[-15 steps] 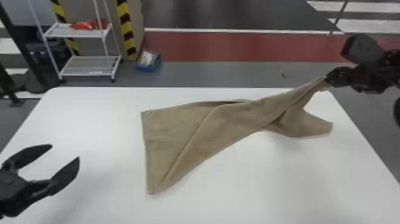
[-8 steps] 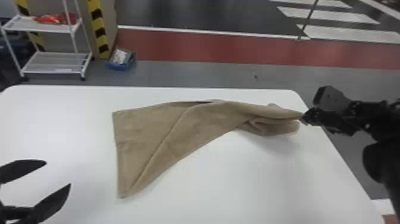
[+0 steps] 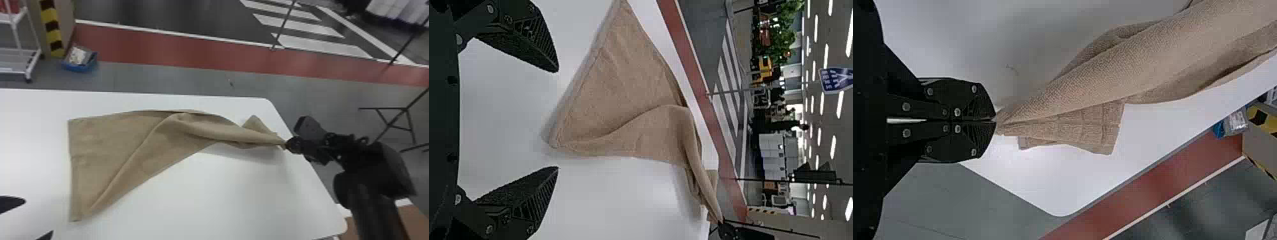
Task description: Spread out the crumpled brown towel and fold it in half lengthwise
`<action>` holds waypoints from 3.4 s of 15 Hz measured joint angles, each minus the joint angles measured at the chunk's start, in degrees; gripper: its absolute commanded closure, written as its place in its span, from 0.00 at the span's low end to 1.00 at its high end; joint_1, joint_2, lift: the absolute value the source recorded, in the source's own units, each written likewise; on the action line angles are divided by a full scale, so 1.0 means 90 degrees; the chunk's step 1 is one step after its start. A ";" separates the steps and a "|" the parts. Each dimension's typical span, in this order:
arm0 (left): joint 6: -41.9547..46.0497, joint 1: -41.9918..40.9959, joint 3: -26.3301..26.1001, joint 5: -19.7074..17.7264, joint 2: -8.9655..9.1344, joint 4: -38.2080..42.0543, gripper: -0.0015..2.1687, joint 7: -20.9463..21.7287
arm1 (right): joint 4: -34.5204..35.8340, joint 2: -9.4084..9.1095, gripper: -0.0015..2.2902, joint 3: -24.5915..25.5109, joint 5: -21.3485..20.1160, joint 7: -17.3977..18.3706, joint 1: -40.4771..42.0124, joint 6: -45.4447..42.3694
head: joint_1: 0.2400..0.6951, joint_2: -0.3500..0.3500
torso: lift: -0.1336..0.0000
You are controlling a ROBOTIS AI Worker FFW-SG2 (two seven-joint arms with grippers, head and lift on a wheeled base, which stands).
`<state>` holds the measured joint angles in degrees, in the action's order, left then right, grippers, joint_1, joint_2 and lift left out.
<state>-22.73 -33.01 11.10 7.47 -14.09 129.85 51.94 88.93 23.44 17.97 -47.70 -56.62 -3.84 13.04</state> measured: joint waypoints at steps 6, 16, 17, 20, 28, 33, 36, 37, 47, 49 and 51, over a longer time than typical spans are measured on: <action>-0.0209 0.0145 -0.1395 0.1420 0.0072 0.0198 0.10 -0.0584 | -0.0464 -0.0541 0.53 -0.0022 -0.0085 0.0006 -0.0356 0.0071 | 1.00 0.00 | 0.07; -0.0439 0.0879 -0.1815 0.2134 0.0214 -0.0669 0.21 -0.0342 | -0.0448 -0.0651 0.53 -0.0023 -0.0119 0.0022 -0.0394 0.0149 | 1.00 0.00 | 0.07; -0.0439 0.0921 -0.1819 0.2137 0.0226 -0.0723 0.21 -0.0348 | -0.0450 -0.0653 0.53 -0.0023 -0.0118 0.0022 -0.0403 0.0149 | 1.00 0.00 | 0.07; -0.0429 0.1033 -0.1868 0.2160 0.0248 -0.0847 0.21 -0.0360 | -0.0457 -0.0655 0.53 -0.0016 -0.0092 0.0022 -0.0434 0.0165 | 1.00 0.00 | 0.07; -0.0419 0.1201 -0.1908 0.2278 0.0248 -0.1144 0.33 -0.0378 | -0.0458 -0.0636 0.53 0.0019 -0.0061 0.0021 -0.0452 0.0169 | 1.00 0.00 | 0.07; -0.0343 0.1262 -0.1840 0.2240 0.0262 -0.1321 0.57 -0.0509 | -0.0458 -0.0643 0.53 -0.0010 -0.0060 0.0021 -0.0452 0.0188 | 1.00 0.00 | 0.07; -0.0412 0.1261 -0.1720 0.2207 0.0281 -0.1257 0.74 -0.0521 | -0.0409 -0.0640 0.53 0.0011 0.0023 0.0014 -0.0406 0.0244 | 1.00 0.00 | 0.07; -0.0500 0.1257 -0.1650 0.2175 0.0293 -0.1164 0.74 -0.0546 | -0.0324 -0.0627 0.53 0.0019 0.0076 0.0014 -0.0385 0.0338 | 1.00 0.00 | 0.07; -0.2874 0.2753 0.0677 0.1027 0.0038 0.0309 0.74 0.0108 | 0.1480 -0.0372 0.53 0.0052 0.0991 0.0630 -0.0668 0.2194 | 0.97 0.23 | 0.07; -0.3147 0.3326 0.0870 0.0913 -0.0200 0.0104 0.74 0.0157 | 0.1523 -0.0370 0.53 -0.0072 0.1040 0.0830 -0.0857 0.2415 | 0.84 0.29 | 0.07; -0.3208 0.3998 0.0657 0.0898 -0.0426 -0.0476 0.74 0.0128 | 0.1310 -0.0505 0.53 -0.0465 0.0881 0.0956 -0.1209 0.2566 | 0.78 0.33 | 0.07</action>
<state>-51.60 2.97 17.02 15.56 -17.93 125.57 53.09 100.72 18.89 13.79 -39.78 -48.02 -14.73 36.13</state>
